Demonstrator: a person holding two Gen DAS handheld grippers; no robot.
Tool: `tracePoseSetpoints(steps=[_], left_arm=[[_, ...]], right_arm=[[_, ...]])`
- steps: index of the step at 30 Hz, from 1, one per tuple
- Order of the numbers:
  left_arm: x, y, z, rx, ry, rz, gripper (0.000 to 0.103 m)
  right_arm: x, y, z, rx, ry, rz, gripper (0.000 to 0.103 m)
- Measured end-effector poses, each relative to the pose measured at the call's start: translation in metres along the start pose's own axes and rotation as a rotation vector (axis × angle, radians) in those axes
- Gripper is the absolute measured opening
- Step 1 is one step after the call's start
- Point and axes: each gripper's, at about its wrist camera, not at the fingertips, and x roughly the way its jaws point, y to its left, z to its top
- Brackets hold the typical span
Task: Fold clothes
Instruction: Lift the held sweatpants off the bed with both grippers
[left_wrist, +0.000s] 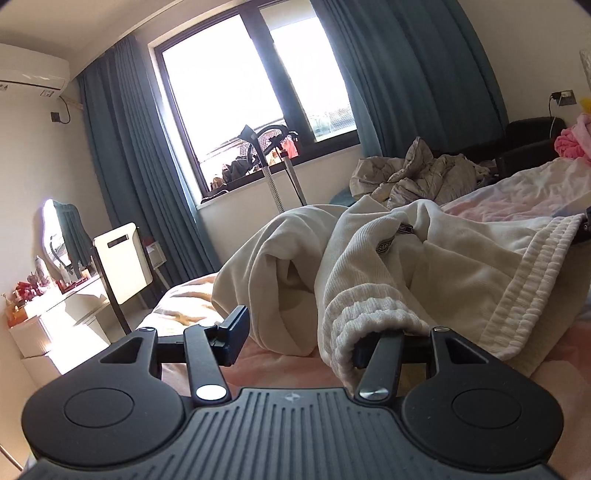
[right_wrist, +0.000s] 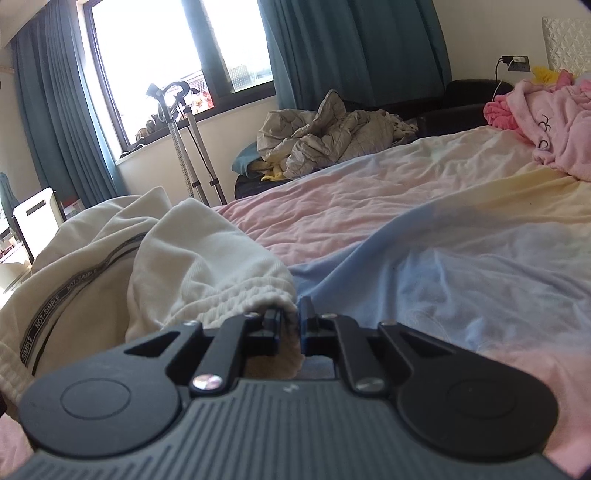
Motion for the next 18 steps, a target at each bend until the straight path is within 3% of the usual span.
tracePoseSetpoints(steps=[5, 9, 11, 18], left_arm=[[0.022, 0.044, 0.003, -0.315, 0.146, 0.008, 0.059], [0.037, 0.059, -0.012, -0.429, 0.267, -0.036, 0.064], [0.038, 0.056, -0.018, -0.406, 0.297, -0.036, 0.064], [0.012, 0.026, -0.019, -0.134, 0.211, -0.011, 0.065]], right_arm=[[-0.009, 0.004, 0.009, 0.015, -0.04, 0.045, 0.01], [-0.004, 0.012, 0.007, -0.011, -0.024, 0.066, 0.009], [-0.006, 0.017, 0.008, -0.03, -0.035, 0.085, 0.009], [-0.019, 0.031, 0.015, -0.089, -0.095, 0.111, 0.009]])
